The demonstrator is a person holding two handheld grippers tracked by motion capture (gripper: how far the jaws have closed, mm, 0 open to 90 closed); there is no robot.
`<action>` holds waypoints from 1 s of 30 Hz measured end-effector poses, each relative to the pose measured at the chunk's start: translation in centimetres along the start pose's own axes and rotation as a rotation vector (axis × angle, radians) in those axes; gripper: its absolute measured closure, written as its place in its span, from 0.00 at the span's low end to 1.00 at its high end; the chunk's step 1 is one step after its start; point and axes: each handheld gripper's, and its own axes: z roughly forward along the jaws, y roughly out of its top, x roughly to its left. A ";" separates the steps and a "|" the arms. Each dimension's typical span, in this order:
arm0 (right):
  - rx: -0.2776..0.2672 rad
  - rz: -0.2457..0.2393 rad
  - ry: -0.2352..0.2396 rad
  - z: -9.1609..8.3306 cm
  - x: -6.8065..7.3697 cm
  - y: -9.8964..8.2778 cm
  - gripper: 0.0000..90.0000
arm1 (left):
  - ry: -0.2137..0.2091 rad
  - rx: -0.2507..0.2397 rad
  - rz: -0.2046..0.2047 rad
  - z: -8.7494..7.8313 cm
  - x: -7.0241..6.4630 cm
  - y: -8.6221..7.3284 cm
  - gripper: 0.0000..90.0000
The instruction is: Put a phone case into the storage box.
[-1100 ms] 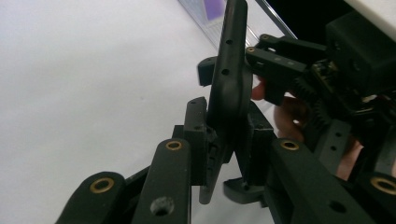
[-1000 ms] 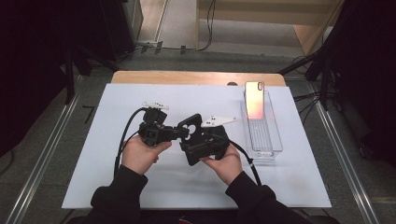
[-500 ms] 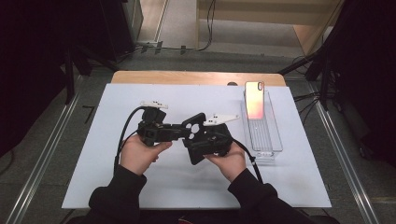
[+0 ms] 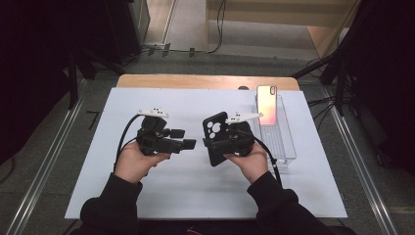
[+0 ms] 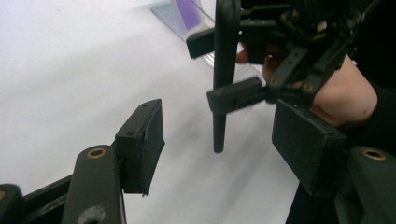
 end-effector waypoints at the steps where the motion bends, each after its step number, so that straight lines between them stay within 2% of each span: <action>1: -0.004 0.000 0.002 -0.2 -0.1 0.1 0.16 | 0.009 0.006 0.005 0.1 0.1 -0.3 0.38; 3: -0.009 0.002 0.017 -0.6 -0.4 0.3 0.16 | 0.025 0.018 0.026 0.4 0.3 -1.0 0.38; 6: -0.008 0.005 0.050 -1.2 -0.9 0.7 0.16 | 0.020 0.029 0.042 0.7 0.8 -2.2 0.38; 7: -0.009 -0.007 0.059 -1.4 -1.0 0.8 0.16 | 0.018 0.032 0.050 0.8 1.0 -2.7 0.38; 8: -0.004 -0.008 0.065 -1.6 -1.1 0.9 0.16 | 0.020 0.030 0.058 1.0 1.2 -3.2 0.35; 13: -0.019 -0.024 0.087 -2.9 -1.8 1.6 0.16 | 0.043 0.053 0.047 1.2 2.1 -4.9 0.34; 15: -0.021 -0.025 0.108 -3.5 -2.1 2.0 0.16 | 0.040 0.049 0.045 1.0 2.3 -5.4 0.34; 20: -0.019 -0.045 0.117 -4.9 -2.7 2.9 0.16 | 0.050 0.037 0.044 0.3 2.6 -6.6 0.34; 22: -0.017 -0.049 0.126 -5.5 -3.0 3.3 0.16 | 0.052 0.032 0.028 0.0 2.7 -7.0 0.34; 28: -0.046 -0.051 0.090 -7.6 -4.2 4.2 0.16 | 0.067 0.044 0.015 -0.5 2.9 -7.8 0.34; 30: -0.055 -0.033 0.061 -8.3 -4.8 4.4 0.16 | 0.072 0.048 0.009 -0.5 3.0 -8.0 0.34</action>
